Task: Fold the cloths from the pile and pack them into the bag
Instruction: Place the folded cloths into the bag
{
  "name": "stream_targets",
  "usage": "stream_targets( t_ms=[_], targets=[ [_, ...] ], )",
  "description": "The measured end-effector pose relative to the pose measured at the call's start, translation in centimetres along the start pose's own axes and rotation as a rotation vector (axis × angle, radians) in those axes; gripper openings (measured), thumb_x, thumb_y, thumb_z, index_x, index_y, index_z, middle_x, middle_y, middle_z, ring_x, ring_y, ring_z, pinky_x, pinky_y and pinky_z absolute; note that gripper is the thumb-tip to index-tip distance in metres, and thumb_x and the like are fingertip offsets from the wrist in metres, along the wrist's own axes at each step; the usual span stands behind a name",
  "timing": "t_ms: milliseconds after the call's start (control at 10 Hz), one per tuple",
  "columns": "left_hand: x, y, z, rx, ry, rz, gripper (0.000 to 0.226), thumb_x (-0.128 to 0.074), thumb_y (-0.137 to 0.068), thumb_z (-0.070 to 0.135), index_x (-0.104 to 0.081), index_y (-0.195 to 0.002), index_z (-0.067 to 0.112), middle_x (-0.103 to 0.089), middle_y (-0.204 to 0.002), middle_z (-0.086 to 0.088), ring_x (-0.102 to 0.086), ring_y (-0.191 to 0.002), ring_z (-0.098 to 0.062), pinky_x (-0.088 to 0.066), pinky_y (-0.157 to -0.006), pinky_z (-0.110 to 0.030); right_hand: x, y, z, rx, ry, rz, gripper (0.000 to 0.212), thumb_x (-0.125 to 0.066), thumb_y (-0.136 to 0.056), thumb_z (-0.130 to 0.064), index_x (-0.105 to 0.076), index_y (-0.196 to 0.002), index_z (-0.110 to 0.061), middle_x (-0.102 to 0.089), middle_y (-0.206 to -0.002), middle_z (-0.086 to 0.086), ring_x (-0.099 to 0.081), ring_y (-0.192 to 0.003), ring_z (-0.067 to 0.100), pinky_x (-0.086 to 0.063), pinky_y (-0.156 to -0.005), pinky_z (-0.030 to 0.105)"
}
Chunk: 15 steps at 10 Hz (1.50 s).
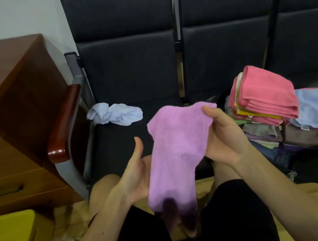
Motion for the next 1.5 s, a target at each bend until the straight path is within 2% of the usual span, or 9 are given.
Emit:
stream_targets(
  t_ms=[200,400,500,600,1000,1200,1300,1400,1500],
  targets=[
    [0.8,1.3,0.3,-0.095,-0.486,0.164,0.017,-0.062,-0.087,0.015,-0.065,-0.103,0.009,-0.076,-0.088,-0.004,-0.071,-0.088,-0.022,-0.057,-0.089,-0.039,1.8,-0.9,-1.5,0.08,-0.263,0.131,0.026,-0.052,-0.099,-0.04,-0.062,-0.093,-0.018,-0.069,-0.089,0.001,-0.066,-0.095,0.014,-0.053,-0.088,0.027],
    [-0.7,0.5,4.3,-0.183,-0.278,0.182,0.028,-0.07,-0.079,0.019,-0.066,-0.102,0.003,-0.074,-0.089,-0.016,-0.073,-0.081,-0.023,-0.059,-0.068,-0.035,2.5,1.2,9.2,-0.307,-0.063,0.032,0.083,-0.061,-0.078,-0.071,-0.059,-0.134,-0.01,-0.064,-0.127,0.02,-0.06,-0.119,0.035,-0.045,-0.102,0.052],
    [-0.4,0.3,5.3,-0.179,-0.353,0.266,0.033,-0.074,-0.08,0.018,-0.065,-0.11,0.007,-0.074,-0.097,-0.014,-0.072,-0.09,-0.025,-0.058,-0.072,-0.038,2.3,1.2,9.4,-0.287,0.129,0.056,0.057,-0.058,-0.094,-0.044,-0.051,-0.14,-0.012,-0.058,-0.137,0.018,-0.052,-0.131,0.034,-0.035,-0.113,0.055],
    [0.0,0.0,6.3,-0.248,-0.376,0.299,0.04,-0.076,-0.08,0.014,-0.062,-0.116,0.003,-0.074,-0.094,-0.012,-0.074,-0.088,-0.023,-0.058,-0.068,-0.033,2.8,0.3,6.2,-0.127,0.327,0.197,0.038,-0.062,-0.089,-0.031,-0.067,-0.117,-0.006,-0.073,-0.106,0.012,-0.068,-0.103,0.025,-0.053,-0.091,0.04],
    [0.2,1.0,8.2,-0.366,-0.632,0.426,0.058,-0.082,-0.076,0.02,-0.052,-0.125,0.013,-0.069,-0.113,-0.005,-0.07,-0.1,-0.021,-0.057,-0.071,-0.032,0.9,0.1,-0.7,0.194,0.805,0.23,0.027,-0.054,-0.1,-0.023,-0.073,-0.105,-0.004,-0.073,-0.094,0.015,-0.07,-0.09,0.026,-0.057,-0.078,0.034],
    [-0.1,2.7,9.9,-0.585,-0.604,0.57,0.073,-0.085,-0.076,0.023,-0.041,-0.135,0.026,-0.05,-0.118,0.009,-0.058,-0.103,-0.01,-0.053,-0.085,-0.031,0.2,0.4,-2.6,0.255,0.841,0.243,0.036,-0.064,-0.094,-0.029,-0.064,-0.088,0.007,-0.066,-0.093,0.022,-0.064,-0.093,0.036,-0.052,-0.093,0.044],
    [-1.1,3.4,10.3,-0.652,-0.68,0.49,0.051,-0.079,-0.082,0.017,-0.054,-0.123,0.032,-0.052,-0.114,0.019,-0.058,-0.107,-0.01,-0.054,-0.091,-0.034,0.9,0.2,-2.6,0.216,0.78,0.289,0.029,-0.07,-0.089,-0.023,-0.049,-0.073,-0.012,-0.053,-0.081,0.012,-0.052,-0.082,0.028,-0.049,-0.084,0.042],
    [-1.3,3.9,10.4,-0.646,-0.768,0.42,0.024,-0.077,-0.083,0.016,-0.071,-0.105,0.025,-0.066,-0.118,0.006,-0.063,-0.113,-0.019,-0.053,-0.098,-0.039,1.2,0.3,-3.1,0.243,0.889,0.312,0.029,-0.071,-0.088,-0.013,-0.044,-0.08,-0.018,-0.053,-0.069,0.006,-0.055,-0.075,0.026,-0.051,-0.078,0.039],
    [-1.4,4.4,10.5,-0.627,-0.789,0.398,0.023,-0.076,-0.081,0.015,-0.074,-0.104,0.017,-0.069,-0.11,0.006,-0.063,-0.109,-0.013,-0.055,-0.086,-0.024,-0.2,1.2,-3.9,0.302,1.026,0.223,0.021,-0.066,-0.092,-0.009,-0.05,-0.102,-0.015,-0.071,-0.079,0.003,-0.072,-0.077,0.016,-0.059,-0.071,0.028]
  ],
)
Point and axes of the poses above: each hand's wrist, its own y-axis away from the middle knuckle, its own x-axis out of the back of the hand, z = x × y, the point moved 6 cm from there along -y, towards the middle knuckle
